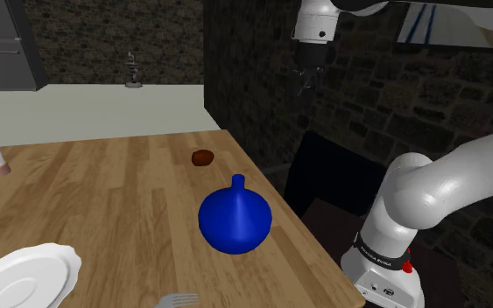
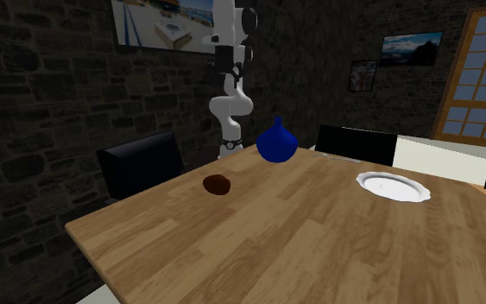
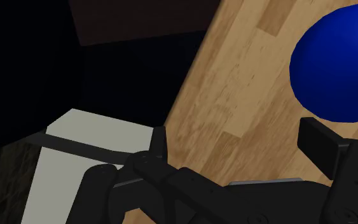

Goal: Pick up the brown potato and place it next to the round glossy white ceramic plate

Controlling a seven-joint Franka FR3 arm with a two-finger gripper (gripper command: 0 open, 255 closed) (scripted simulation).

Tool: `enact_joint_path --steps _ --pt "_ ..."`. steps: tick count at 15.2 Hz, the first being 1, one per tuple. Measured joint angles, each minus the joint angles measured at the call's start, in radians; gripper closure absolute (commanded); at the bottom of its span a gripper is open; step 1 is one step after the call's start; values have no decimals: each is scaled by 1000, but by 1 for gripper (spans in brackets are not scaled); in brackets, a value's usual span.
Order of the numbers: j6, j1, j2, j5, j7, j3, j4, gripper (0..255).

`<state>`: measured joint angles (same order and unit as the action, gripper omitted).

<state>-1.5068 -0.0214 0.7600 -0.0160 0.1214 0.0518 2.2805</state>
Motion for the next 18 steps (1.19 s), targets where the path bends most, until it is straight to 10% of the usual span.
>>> enact_joint_path --steps 18 --pt "-458 -141 -446 -58 -740 -315 -37 0"
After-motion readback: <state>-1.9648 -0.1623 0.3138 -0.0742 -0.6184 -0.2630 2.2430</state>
